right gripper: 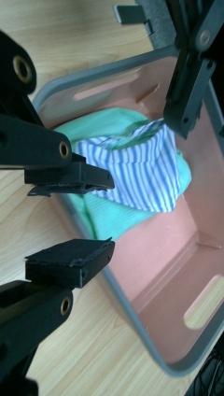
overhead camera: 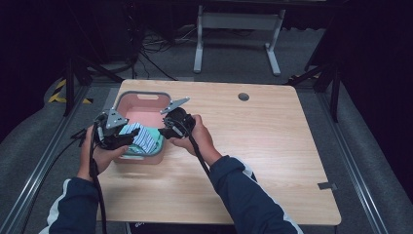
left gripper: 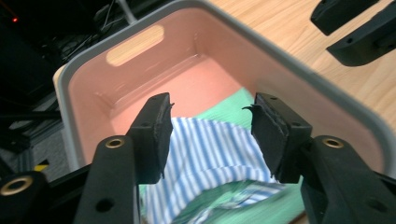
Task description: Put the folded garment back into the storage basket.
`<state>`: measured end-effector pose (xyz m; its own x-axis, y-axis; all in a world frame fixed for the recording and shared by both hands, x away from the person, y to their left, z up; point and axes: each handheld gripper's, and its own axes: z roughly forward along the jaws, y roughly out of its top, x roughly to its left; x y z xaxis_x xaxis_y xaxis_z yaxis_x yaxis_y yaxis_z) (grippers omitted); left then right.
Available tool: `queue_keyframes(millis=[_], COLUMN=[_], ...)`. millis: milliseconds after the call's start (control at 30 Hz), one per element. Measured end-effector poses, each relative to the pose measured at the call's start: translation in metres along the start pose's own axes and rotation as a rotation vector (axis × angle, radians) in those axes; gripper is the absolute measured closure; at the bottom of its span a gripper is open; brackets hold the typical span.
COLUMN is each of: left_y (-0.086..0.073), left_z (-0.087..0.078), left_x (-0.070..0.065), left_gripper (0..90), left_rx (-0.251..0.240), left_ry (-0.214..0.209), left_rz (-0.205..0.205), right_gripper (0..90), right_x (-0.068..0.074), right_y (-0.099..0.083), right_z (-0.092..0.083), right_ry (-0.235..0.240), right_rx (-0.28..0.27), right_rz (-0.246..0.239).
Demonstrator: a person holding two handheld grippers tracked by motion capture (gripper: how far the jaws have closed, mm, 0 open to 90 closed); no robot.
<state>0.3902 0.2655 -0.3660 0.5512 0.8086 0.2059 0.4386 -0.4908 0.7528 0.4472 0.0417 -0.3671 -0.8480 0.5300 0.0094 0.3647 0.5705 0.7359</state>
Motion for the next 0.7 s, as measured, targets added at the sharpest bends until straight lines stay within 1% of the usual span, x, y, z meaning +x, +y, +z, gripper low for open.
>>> queue_keyframes(millis=[67,167,200,233,267,333,367,400,433,467,500,567,600,667,700], left_y=[0.002,0.005,0.006,0.007,0.007,0.008,0.008,0.008,0.009,0.009,0.010,0.012,0.013,0.015,0.015], left_z=[-0.001,-0.003,-0.004,-0.004,-0.005,-0.005,-0.005,-0.005,-0.004,-0.005,-0.005,-0.005,-0.005,-0.004,-0.004], left_x=[-0.003,-0.008,-0.011,-0.013,-0.015,-0.019,-0.022,-0.025,-0.027,-0.030,-0.033,-0.039,-0.042,-0.048,-0.051], left_gripper=[44.7,41.5,40.0,38.9,37.8,36.7,35.8,35.5,35.4,35.1,34.8,34.7,34.6,33.9,33.8], left_rx=[-0.005,-0.019,-0.026,-0.031,-0.032,-0.042,-0.042,-0.041,-0.041,-0.035,-0.038,-0.052,-0.055,-0.058,-0.061], left_ry=[-0.008,-0.019,-0.029,-0.038,-0.040,-0.041,-0.049,-0.057,-0.060,-0.062,-0.065,-0.084,-0.096,-0.111,-0.119], left_rz=[0.011,0.017,0.018,0.027,0.030,0.034,0.029,0.033,0.038,0.055,0.065,0.054,0.058,0.072,0.069], right_gripper=[58.7,54.3,53.5,52.5,51.5,49.6,48.3,47.8,47.8,47.8,47.6,46.3,46.0,45.7,45.5], right_x=[-0.001,-0.003,-0.004,-0.004,-0.005,-0.005,-0.005,-0.006,-0.006,-0.006,-0.007,-0.008,-0.009,-0.009,-0.009], right_y=[-0.002,-0.004,-0.005,-0.006,-0.008,-0.011,-0.013,-0.015,-0.017,-0.019,-0.021,-0.025,-0.027,-0.031,-0.034], right_z=[-0.004,-0.012,-0.016,-0.019,-0.022,-0.025,-0.026,-0.027,-0.030,-0.031,-0.034,-0.038,-0.041,-0.046,-0.048], right_ry=[-0.006,-0.007,-0.019,-0.028,-0.038,-0.041,-0.038,-0.041,-0.045,-0.050,-0.056,-0.056,-0.059,-0.075,-0.084], right_rx=[0.004,-0.006,-0.008,-0.006,-0.001,0.011,0.020,0.031,0.029,0.027,0.021,0.031,0.034,0.039,0.044], right_rz=[0.002,0.010,0.002,-0.008,-0.021,-0.040,-0.051,-0.060,-0.076,-0.085,-0.093,-0.090,-0.093,-0.113,-0.124])
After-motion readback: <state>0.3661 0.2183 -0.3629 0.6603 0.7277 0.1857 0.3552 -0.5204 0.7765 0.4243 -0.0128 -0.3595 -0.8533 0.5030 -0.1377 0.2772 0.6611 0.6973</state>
